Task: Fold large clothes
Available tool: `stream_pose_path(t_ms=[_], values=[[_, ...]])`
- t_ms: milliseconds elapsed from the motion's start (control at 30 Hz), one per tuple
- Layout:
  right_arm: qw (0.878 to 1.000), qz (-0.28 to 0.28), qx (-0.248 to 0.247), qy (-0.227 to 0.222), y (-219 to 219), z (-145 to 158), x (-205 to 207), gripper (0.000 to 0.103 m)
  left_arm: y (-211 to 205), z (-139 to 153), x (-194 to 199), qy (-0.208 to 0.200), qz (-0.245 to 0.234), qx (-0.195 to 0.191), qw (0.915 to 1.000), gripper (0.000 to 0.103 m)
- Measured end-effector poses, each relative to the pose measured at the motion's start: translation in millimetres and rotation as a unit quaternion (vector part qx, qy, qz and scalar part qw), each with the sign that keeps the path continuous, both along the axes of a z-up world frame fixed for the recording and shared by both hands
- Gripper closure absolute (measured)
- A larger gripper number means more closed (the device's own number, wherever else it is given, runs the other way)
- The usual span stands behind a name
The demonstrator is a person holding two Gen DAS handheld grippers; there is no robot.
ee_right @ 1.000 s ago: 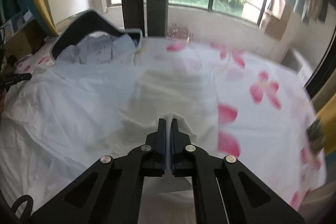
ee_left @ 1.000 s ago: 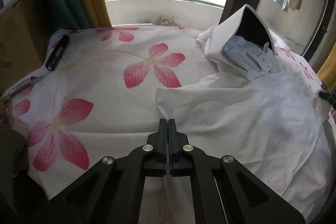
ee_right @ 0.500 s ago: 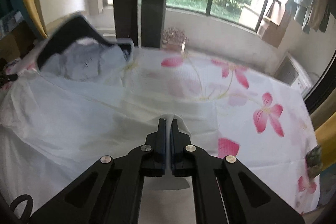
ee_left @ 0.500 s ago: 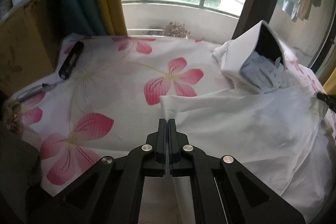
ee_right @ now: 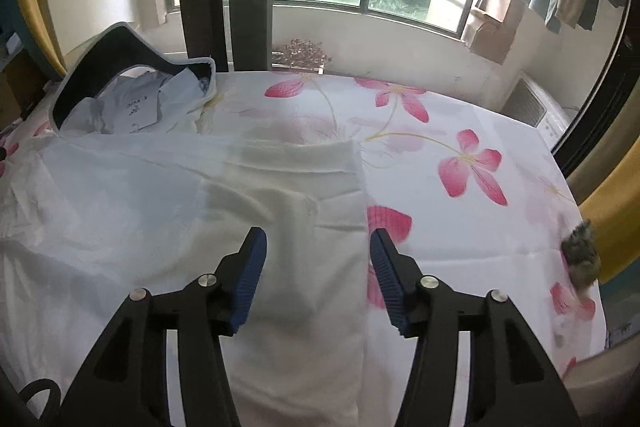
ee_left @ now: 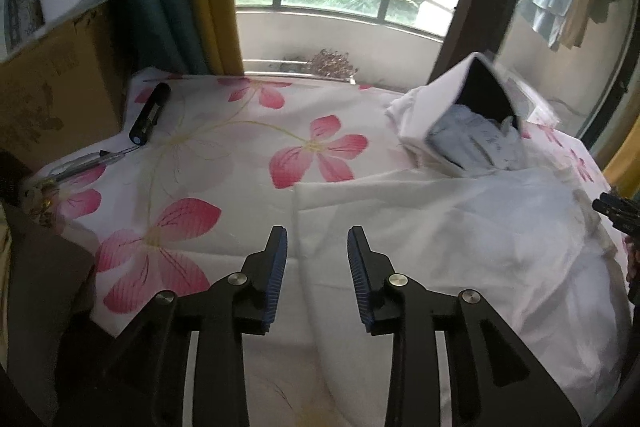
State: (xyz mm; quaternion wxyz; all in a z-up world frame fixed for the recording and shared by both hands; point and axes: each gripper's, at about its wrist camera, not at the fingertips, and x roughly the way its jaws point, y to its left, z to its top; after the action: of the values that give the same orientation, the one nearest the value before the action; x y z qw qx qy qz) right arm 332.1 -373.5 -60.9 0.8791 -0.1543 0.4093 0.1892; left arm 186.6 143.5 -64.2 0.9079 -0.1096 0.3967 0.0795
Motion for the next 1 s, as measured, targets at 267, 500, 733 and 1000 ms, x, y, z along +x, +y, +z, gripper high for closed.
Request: stream_pose_path(t_ms=[267,500,733,1000], values=[[1.0,0.007,0.011,0.002,-4.2,7.6,-20.7,0.049,-32.0,7.6,-14.2,0.0,-0.034,-0.002,0.9994,0.069],[0.999,0.027,0.022,-0.007,5.9,25.2,-47.1,0.049,-63.2,29.7,-28.3,-0.021,-0.07,0.006,0.9973,0.069],[0.998,0.065,0.019,-0.009,31.3,30.1,-60.7,0.049,-84.5,38.1,-22.7,-0.028,-0.091,0.014,0.9954,0.068],[0.995,0.093,0.002,-0.02,60.9,33.1,-33.0,0.049,-87.6,46.5,24.4,-0.034,-0.094,0.008,0.995,0.067]])
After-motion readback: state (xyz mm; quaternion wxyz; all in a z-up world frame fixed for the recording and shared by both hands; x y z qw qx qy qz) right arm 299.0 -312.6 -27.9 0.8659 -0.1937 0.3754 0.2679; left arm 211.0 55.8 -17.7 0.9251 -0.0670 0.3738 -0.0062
